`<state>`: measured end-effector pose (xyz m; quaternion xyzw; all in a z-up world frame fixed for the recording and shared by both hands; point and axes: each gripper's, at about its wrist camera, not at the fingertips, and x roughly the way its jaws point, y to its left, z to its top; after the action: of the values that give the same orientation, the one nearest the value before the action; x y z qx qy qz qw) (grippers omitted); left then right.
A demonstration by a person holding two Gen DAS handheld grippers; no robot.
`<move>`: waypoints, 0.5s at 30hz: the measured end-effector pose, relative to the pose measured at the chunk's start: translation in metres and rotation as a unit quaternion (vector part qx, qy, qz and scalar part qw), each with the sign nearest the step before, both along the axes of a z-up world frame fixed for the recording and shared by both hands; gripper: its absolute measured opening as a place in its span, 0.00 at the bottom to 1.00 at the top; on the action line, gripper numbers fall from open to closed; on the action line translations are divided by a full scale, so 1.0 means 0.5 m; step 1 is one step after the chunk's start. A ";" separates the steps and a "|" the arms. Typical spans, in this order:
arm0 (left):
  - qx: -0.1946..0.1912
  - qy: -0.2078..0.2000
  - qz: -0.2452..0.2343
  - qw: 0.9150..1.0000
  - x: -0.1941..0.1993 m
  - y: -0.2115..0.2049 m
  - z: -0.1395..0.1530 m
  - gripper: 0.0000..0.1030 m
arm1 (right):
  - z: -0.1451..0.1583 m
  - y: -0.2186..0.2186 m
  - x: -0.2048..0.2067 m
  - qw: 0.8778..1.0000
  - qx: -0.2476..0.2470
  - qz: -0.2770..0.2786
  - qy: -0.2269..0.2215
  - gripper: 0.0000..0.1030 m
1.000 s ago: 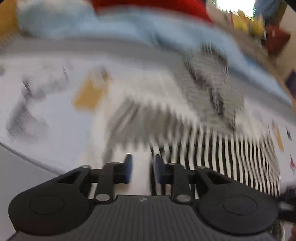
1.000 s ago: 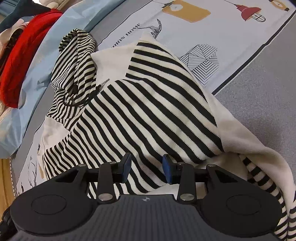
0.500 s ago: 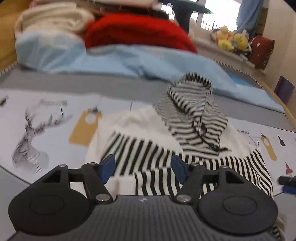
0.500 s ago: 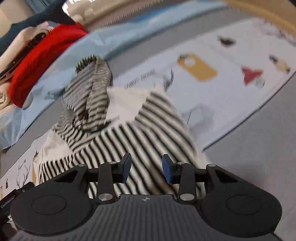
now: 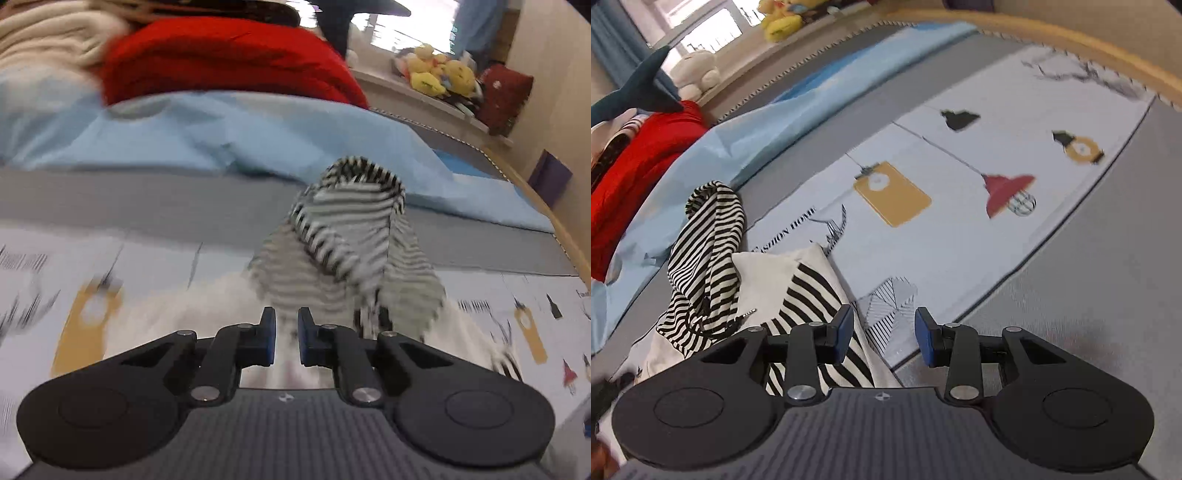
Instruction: Fold small clothes
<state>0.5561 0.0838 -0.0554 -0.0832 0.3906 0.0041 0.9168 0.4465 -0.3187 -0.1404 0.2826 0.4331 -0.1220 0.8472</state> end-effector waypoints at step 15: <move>0.035 0.033 0.034 0.998 0.461 -0.043 -0.126 0.50 | -0.033 -0.016 0.023 0.997 0.056 -0.033 0.028 0.38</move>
<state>0.7866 0.0625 -0.1183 -0.0641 0.4170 0.0519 0.9052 0.4578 -0.3267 -0.1569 0.3402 0.4532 -0.1331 0.8131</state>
